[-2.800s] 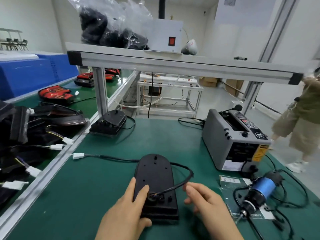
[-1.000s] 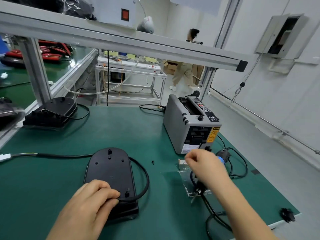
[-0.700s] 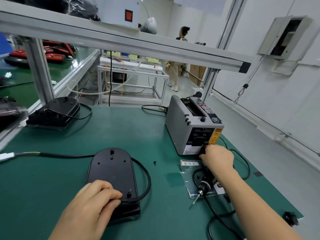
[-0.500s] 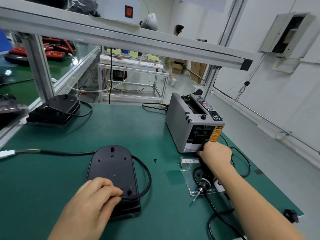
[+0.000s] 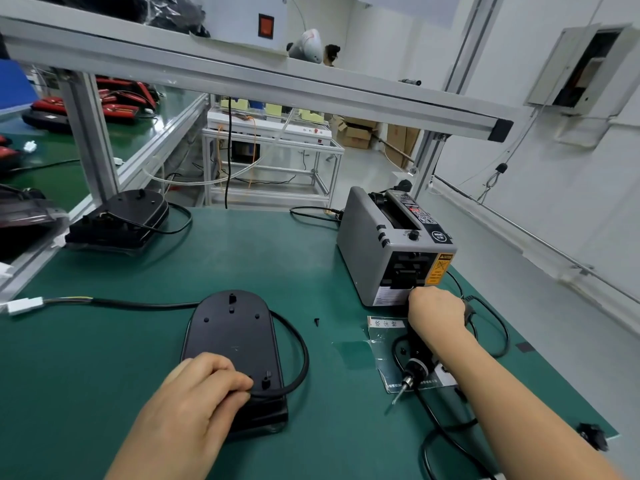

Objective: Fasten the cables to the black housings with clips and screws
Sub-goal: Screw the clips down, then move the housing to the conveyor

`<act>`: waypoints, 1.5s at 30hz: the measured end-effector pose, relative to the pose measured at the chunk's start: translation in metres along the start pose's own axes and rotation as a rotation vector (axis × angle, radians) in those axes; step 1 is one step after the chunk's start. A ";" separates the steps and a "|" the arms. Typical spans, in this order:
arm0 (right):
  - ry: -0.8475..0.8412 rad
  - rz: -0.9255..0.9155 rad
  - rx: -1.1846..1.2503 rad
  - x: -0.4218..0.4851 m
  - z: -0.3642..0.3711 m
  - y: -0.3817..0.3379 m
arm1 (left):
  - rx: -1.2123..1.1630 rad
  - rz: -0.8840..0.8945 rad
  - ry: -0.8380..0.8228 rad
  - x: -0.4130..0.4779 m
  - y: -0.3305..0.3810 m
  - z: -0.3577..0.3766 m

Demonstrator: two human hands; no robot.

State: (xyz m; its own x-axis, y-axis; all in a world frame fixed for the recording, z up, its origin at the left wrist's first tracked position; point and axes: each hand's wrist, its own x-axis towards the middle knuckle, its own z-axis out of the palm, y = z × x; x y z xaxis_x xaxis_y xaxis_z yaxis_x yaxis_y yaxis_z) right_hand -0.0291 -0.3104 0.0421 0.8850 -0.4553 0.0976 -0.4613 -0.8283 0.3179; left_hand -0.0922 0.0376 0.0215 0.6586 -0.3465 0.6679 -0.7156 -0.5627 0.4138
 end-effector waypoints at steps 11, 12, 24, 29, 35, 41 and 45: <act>-0.446 -0.112 1.659 -0.092 -0.064 -0.051 | 0.017 -0.139 -0.063 0.004 0.015 -0.006; -0.499 -0.123 1.724 -0.101 -0.067 -0.060 | 0.026 -0.169 -0.061 0.006 0.017 -0.006; -0.617 -0.242 1.817 -0.140 -0.080 -0.106 | -0.015 -0.375 -0.066 0.024 0.013 0.002; -0.601 -0.264 1.789 -0.146 -0.079 -0.101 | -0.089 -0.372 -0.027 0.016 0.015 0.001; -0.608 -0.265 1.786 -0.151 -0.078 -0.100 | -0.167 -0.425 0.036 0.014 0.015 0.000; -0.565 -0.262 1.799 -0.154 -0.077 -0.100 | -0.086 -0.390 0.058 0.013 0.019 0.000; -0.511 -0.215 1.879 -0.158 -0.076 -0.103 | 0.103 -0.247 0.126 0.011 0.023 0.001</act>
State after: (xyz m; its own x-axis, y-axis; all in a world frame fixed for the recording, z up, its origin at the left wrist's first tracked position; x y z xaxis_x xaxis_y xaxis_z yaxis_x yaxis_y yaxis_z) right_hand -0.1162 -0.1281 0.0653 0.9870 -0.0670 -0.1459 -0.1432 0.0439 -0.9887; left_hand -0.1007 0.0197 0.0376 0.7713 -0.0972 0.6290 -0.5056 -0.6938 0.5129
